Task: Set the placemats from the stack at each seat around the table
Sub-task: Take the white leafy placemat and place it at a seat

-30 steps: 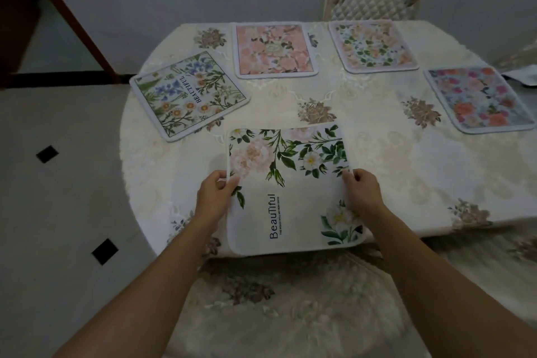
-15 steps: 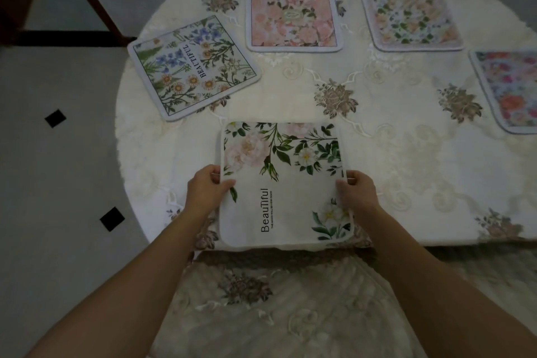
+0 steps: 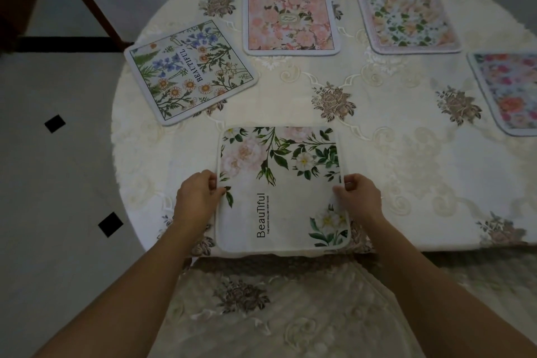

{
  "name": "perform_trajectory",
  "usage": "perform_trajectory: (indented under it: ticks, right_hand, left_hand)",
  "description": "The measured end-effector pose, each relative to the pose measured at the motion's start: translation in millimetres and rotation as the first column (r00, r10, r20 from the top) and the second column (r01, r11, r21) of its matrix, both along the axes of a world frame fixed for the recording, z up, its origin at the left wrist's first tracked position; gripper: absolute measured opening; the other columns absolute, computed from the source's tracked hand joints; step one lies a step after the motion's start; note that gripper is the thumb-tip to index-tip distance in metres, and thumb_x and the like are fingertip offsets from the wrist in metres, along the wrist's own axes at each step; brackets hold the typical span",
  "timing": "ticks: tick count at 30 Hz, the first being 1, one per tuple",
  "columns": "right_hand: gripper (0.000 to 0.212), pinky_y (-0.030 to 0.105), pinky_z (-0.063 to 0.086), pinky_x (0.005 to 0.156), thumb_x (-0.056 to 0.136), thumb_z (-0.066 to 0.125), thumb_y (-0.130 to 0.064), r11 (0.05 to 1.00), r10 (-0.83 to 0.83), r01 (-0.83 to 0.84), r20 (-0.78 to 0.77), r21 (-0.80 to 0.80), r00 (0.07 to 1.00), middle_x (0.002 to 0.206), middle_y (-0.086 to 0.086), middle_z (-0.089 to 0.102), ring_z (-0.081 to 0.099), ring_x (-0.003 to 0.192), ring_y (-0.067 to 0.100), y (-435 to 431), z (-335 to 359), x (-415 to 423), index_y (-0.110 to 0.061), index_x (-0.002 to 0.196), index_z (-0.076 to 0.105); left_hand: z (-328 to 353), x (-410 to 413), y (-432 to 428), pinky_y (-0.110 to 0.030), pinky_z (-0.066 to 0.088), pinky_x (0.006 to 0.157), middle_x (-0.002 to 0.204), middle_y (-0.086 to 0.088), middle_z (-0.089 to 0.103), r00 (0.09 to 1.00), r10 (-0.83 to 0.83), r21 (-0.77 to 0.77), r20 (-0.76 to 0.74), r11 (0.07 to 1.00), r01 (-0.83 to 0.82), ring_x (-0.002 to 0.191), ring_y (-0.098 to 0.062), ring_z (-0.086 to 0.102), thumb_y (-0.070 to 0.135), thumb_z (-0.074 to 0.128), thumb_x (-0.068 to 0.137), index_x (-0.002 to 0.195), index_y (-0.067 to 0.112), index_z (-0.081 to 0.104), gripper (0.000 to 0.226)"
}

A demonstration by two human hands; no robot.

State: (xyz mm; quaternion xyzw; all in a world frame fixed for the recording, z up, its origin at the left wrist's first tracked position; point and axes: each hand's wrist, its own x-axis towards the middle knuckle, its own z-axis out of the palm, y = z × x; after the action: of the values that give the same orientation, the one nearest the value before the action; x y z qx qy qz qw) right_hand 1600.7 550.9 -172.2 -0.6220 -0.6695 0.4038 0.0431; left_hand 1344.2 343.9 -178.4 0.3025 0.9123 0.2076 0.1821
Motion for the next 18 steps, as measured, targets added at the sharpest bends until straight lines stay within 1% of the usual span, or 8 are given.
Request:
perform_trajectory:
  ticks: [2,4,6,8,10,13,15,18]
  right_hand:
    - [0.024,0.034,0.051,0.081,0.088,0.068,-0.024,0.995,0.052,-0.057,0.062,0.084,0.997,0.102,0.003,0.066,0.061,0.090,0.020,-0.5,2.0,4.9,-0.015,0.111,0.064]
    - [0.024,0.037,0.051,0.078,0.090,0.064,-0.020,0.943,0.160,-0.199,0.161,0.267,0.974,0.108,0.006,0.062,0.059,0.094,0.024,-5.0,-0.2,5.4,-0.013,0.113,0.064]
    - [0.025,0.039,0.051,0.077,0.090,0.063,-0.011,0.807,0.320,-0.387,0.220,0.445,0.921,0.111,0.011,0.062,0.058,0.101,0.029,-17.3,-5.0,-9.0,-0.009,0.114,0.067]
    - [0.032,0.044,0.052,0.090,0.088,0.064,-0.008,0.685,0.461,-0.510,0.232,0.521,0.856,0.122,0.016,0.063,0.058,0.115,0.035,-33.2,-12.1,-37.9,-0.006,0.121,0.065]
    - [0.044,0.048,0.041,0.111,0.095,0.058,-0.018,0.594,0.566,-0.611,0.267,0.524,0.780,0.143,0.018,0.053,0.045,0.136,0.036,-48.9,-27.8,-66.0,-0.005,0.137,0.054]
    - [0.055,0.047,0.025,0.121,0.103,0.039,-0.030,0.589,0.607,-0.664,0.290,0.460,0.740,0.160,0.014,0.030,0.021,0.150,0.030,-57.4,-52.6,-83.6,-0.008,0.153,0.031]
    - [0.059,0.045,0.016,0.124,0.105,0.027,-0.038,0.574,0.612,-0.693,0.334,0.436,0.717,0.165,0.010,0.017,0.009,0.153,0.025,-57.8,-61.0,-78.4,-0.010,0.157,0.020]
    - [0.067,0.042,0.004,0.125,0.104,0.021,-0.051,0.527,0.621,-0.740,0.406,0.417,0.671,0.167,0.005,0.001,-0.006,0.154,0.020,-45.8,-62.9,-61.9,-0.015,0.159,0.006]
  left_hand:
    - [-1.3,0.4,-1.5,-0.037,0.048,0.074,0.098,-0.009,0.063,0.994,-0.050,-0.022,-0.099,0.999,0.048,0.089,-0.027,0.057,0.026,0.077,0.083,0.108,0.009,0.064,0.033]
    - [-1.3,5.6,3.3,-0.041,0.049,0.077,0.109,-0.011,0.060,0.958,-0.139,-0.065,-0.250,0.990,0.127,0.099,-0.030,0.053,0.022,0.073,0.084,0.116,0.011,0.061,0.036]
    - [-0.6,17.4,17.8,-0.042,0.047,0.088,0.125,-0.010,0.056,0.927,-0.231,-0.056,-0.294,0.973,0.225,0.112,-0.028,0.049,0.020,0.066,0.086,0.125,0.015,0.057,0.041]
    - [-5.1,33.1,38.3,-0.044,0.039,0.105,0.145,-0.008,0.046,0.901,-0.340,-0.011,-0.270,0.937,0.350,0.131,-0.026,0.042,0.026,0.062,0.088,0.138,0.018,0.049,0.052]
    - [-18.4,46.0,55.0,-0.045,0.024,0.119,0.161,-0.004,0.025,0.865,-0.441,-0.021,-0.241,0.893,0.450,0.148,-0.022,0.022,0.034,0.052,0.095,0.151,0.021,0.033,0.061]
    - [-45.8,51.6,58.0,-0.049,0.015,0.123,0.167,-0.001,0.002,0.800,-0.539,-0.147,-0.264,0.842,0.519,0.153,-0.017,-0.001,0.042,0.025,0.101,0.158,0.020,0.012,0.062]
    - [-55.9,49.5,52.1,-0.049,0.012,0.123,0.167,-0.001,-0.003,0.777,-0.559,-0.194,-0.289,0.829,0.524,0.153,-0.017,-0.005,0.048,0.019,0.102,0.158,0.022,0.005,0.064]
    - [-57.3,43.6,45.0,-0.047,0.009,0.124,0.167,-0.002,-0.002,0.803,-0.511,-0.171,-0.308,0.860,0.481,0.153,-0.017,-0.006,0.052,0.023,0.101,0.158,0.021,0.004,0.067]
